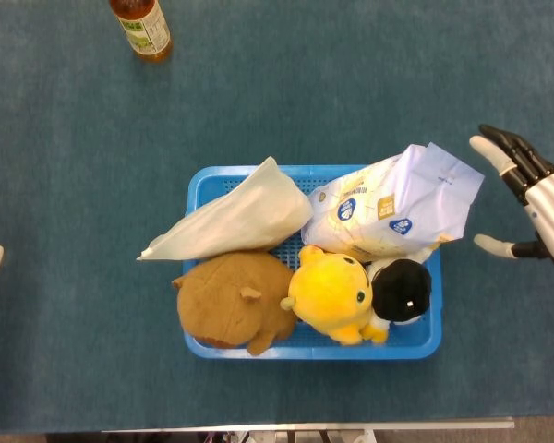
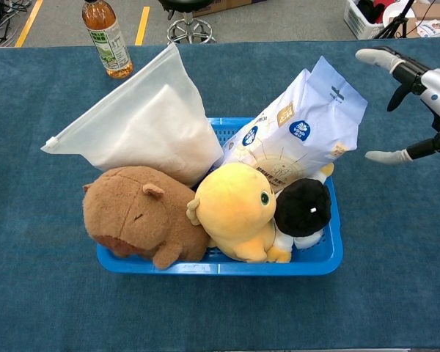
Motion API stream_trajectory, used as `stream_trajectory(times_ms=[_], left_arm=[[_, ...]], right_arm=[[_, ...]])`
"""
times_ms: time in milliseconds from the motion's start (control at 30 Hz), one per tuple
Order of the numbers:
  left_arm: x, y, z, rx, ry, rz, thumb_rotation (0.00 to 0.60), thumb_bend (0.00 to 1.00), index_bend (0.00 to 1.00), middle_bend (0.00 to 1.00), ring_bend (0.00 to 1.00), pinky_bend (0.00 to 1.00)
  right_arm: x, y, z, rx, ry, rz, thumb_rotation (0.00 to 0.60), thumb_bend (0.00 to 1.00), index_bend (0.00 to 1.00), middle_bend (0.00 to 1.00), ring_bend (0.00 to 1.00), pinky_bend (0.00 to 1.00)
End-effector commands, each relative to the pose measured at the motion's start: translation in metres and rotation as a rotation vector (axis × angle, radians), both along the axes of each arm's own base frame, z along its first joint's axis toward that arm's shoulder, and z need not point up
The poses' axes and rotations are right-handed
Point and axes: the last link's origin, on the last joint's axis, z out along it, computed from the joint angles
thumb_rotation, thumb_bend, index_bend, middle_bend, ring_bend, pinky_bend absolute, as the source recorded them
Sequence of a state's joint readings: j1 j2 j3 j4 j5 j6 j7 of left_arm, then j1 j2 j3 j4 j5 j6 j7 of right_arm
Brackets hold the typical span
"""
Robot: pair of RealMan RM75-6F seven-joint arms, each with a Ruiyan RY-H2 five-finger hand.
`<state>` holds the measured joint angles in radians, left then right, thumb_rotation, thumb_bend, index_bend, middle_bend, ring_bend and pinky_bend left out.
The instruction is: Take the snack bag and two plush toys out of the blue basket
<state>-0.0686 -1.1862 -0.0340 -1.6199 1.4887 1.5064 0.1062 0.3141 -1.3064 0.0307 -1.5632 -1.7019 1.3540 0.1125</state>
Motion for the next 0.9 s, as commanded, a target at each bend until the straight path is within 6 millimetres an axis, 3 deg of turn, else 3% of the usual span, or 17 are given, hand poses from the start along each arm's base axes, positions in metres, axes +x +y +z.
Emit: stream_trajectory(times_ms=[33,900], left_arm=[[0.000,0.000,0.000,0.001,-0.001,0.002,0.600,0.23,0.33,0.38,0.31,0.42],[-0.005,-0.002,0.000,-0.001,-0.008,0.022,0.600,0.23,0.34,0.39,0.32,0.42]], right_arm=[[0.002,-0.004,-0.004,-0.020,-0.022,0.021,0.600,0.00,0.00,0.04,0.09,0.42],[0.004,-0.010,-0.045,0.016,-0.036,0.165,0.600,0.00,0.00,0.04,0.09,0.41]])
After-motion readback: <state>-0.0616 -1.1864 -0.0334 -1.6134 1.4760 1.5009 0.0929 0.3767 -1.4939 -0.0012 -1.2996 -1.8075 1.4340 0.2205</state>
